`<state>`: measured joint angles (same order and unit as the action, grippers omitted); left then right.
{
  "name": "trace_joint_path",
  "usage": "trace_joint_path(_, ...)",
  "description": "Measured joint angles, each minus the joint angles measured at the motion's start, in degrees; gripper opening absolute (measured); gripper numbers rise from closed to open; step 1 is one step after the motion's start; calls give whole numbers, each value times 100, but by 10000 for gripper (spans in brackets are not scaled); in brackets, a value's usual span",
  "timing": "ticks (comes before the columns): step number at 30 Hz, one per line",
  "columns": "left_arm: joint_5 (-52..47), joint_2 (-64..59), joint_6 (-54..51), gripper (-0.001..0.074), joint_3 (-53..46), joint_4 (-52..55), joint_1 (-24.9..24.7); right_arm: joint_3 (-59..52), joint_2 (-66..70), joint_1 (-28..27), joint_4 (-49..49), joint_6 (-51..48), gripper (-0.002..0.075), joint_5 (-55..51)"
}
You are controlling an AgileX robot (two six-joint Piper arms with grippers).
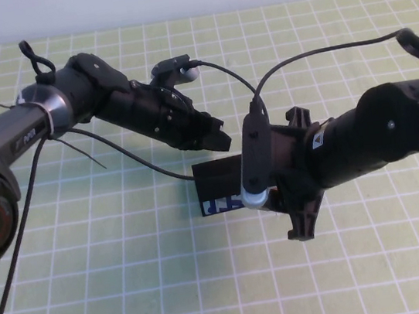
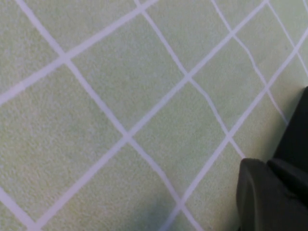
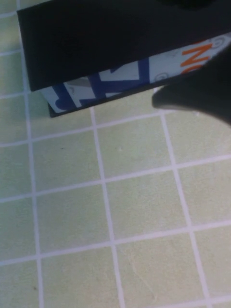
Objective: Take glasses out of glasses case
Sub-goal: Pick up the glasses from the glasses case
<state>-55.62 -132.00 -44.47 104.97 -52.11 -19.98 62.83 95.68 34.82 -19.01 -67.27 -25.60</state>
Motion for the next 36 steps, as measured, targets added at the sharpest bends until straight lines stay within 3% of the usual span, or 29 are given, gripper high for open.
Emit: trace_joint_path(36, -22, -180, -72, -4, 4, 10, -13, 10, 1009, 0, 346, -98, 331, 1474)
